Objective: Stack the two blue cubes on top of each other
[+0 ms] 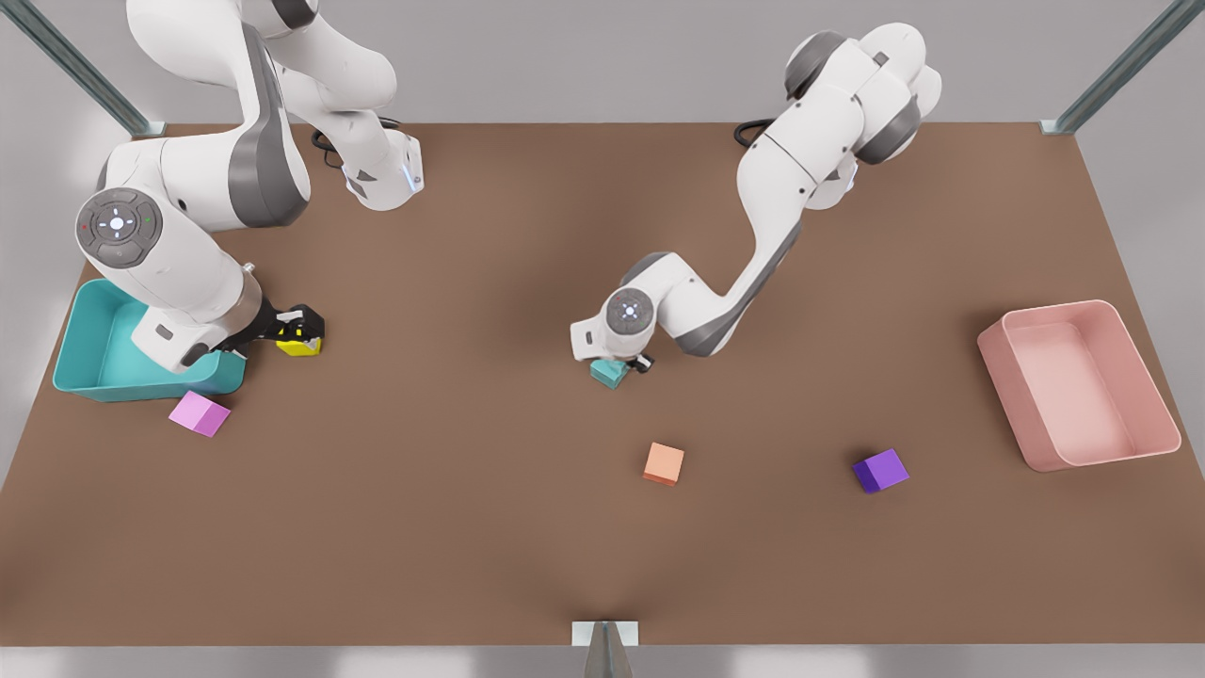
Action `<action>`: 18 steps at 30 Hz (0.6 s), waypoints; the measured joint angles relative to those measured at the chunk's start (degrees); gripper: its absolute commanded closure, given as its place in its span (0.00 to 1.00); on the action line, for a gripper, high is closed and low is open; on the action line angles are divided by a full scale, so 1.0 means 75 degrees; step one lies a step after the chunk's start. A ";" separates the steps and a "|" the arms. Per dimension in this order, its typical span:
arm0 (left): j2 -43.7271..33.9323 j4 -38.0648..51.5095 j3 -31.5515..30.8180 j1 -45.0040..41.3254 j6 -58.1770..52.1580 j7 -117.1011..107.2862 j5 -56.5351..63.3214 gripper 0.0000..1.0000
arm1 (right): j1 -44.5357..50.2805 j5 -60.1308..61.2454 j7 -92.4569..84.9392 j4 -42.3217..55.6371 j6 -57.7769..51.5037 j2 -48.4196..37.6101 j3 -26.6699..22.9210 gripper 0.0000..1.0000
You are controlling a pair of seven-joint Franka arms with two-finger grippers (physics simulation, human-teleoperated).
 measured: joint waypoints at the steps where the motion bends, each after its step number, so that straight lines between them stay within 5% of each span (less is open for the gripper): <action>1: 0.0005 0.0062 0.0011 0.0015 0.0042 -0.0223 0.0006 0.64 | -0.0014 0.0000 -0.0017 0.0003 -0.0001 0.0002 -0.0027 0.00; 10: 0.0170 0.0126 0.0027 0.0072 0.0388 -0.1767 0.0117 0.62 | 0.0012 0.0019 -0.0134 0.0005 -0.0004 0.0021 -0.0016 0.00; 14: 0.0198 0.0114 0.0026 0.0070 0.0438 -0.2206 0.0101 0.42 | 0.0011 0.0021 -0.0170 0.0000 -0.0019 0.0022 -0.0019 0.00; 18: 0.0259 0.0111 0.0028 0.0048 0.0466 -0.2493 0.0009 0.12 | 0.0007 0.0021 -0.0199 0.0000 -0.0029 0.0022 -0.0015 0.00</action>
